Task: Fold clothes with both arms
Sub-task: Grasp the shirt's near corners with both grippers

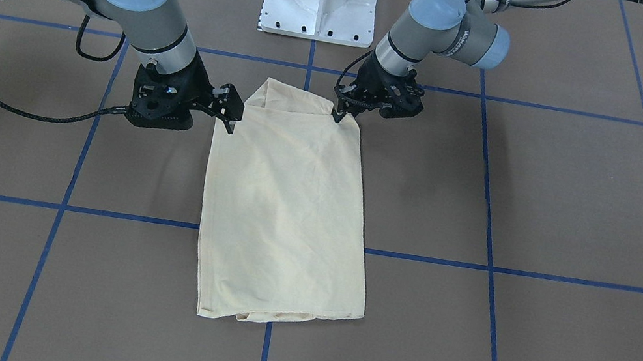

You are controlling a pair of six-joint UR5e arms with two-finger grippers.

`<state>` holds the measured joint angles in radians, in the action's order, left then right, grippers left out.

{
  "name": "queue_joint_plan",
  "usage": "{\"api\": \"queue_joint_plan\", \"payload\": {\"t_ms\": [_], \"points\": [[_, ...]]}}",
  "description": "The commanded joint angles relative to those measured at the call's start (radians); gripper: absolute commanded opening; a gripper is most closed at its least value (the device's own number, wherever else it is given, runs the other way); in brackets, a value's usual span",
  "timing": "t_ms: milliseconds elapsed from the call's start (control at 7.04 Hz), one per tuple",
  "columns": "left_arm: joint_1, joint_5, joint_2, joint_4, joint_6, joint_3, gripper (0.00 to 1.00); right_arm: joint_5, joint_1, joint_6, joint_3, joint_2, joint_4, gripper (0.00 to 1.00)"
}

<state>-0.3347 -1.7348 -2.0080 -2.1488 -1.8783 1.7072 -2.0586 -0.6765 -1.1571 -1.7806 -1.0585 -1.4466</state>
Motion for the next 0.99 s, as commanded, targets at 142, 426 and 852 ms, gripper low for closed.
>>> {"api": "queue_joint_plan", "payload": {"t_ms": [142,426,852], "points": [[-0.001,-0.006,-0.002,0.007,0.002,0.015,0.00,0.008,0.043,-0.132,-0.045,-0.017,0.000,1.00],[-0.006,-0.006,0.000,0.007,0.002,0.015,0.00,0.097,0.145,-0.421,-0.063,-0.015,-0.002,1.00],[-0.007,-0.006,0.000,0.009,0.002,0.017,0.00,0.222,0.294,-0.599,-0.053,-0.008,-0.096,1.00]]}}
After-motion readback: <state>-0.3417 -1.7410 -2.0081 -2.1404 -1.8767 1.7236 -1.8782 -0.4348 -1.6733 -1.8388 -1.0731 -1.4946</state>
